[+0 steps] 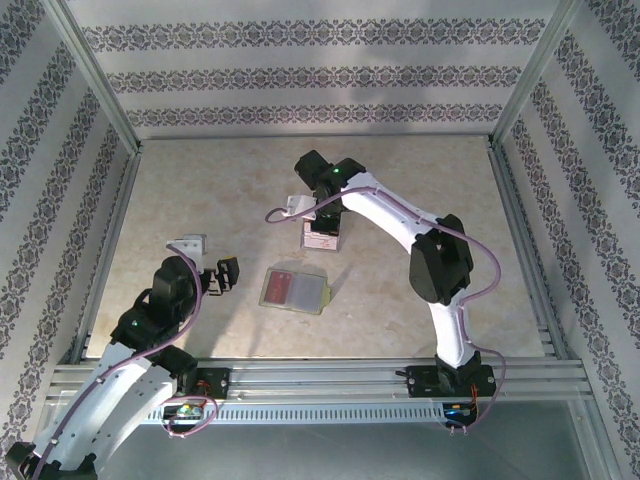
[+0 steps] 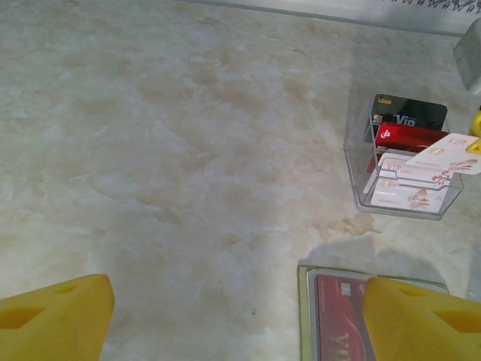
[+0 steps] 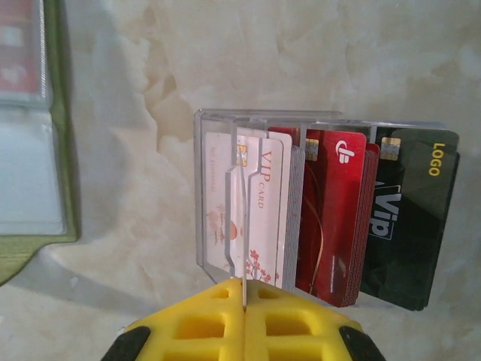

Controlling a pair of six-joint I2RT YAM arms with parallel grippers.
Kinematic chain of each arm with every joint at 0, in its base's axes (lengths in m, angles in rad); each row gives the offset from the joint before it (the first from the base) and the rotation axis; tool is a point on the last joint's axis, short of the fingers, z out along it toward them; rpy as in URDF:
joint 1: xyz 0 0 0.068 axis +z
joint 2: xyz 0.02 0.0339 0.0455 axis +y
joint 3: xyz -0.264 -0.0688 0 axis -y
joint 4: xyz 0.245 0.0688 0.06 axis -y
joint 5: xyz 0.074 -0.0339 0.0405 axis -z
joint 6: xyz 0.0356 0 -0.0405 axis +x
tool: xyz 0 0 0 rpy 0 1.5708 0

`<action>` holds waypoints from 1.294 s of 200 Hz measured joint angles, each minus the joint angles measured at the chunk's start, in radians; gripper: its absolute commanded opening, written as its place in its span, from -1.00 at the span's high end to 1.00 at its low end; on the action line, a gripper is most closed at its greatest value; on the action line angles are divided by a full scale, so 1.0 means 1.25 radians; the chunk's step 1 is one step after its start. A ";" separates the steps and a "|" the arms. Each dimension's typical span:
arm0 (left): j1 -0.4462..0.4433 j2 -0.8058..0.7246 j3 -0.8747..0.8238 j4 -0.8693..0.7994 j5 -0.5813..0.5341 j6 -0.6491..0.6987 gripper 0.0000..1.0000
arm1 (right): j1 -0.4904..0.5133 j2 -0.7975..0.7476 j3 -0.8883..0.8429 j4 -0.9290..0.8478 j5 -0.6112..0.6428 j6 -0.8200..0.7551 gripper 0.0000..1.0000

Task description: Take the credit cards out of the card holder

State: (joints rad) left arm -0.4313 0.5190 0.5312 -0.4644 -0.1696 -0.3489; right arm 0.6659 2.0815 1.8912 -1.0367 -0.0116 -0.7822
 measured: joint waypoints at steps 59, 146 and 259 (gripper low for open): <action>0.000 0.012 0.000 0.000 0.000 -0.001 -0.73 | 0.000 0.028 0.021 -0.003 0.028 -0.029 1.00; 0.000 0.035 0.000 0.000 0.000 -0.001 -0.74 | 0.000 0.075 0.038 -0.003 0.027 -0.035 1.00; 0.000 0.097 0.013 -0.014 0.040 -0.024 -0.65 | 0.000 0.061 0.072 -0.005 0.027 0.010 0.34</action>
State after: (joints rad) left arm -0.4309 0.6403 0.5476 -0.4824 -0.1200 -0.3794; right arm 0.6655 2.1582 1.9812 -1.0431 0.0216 -0.7696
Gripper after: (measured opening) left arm 0.851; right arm 0.296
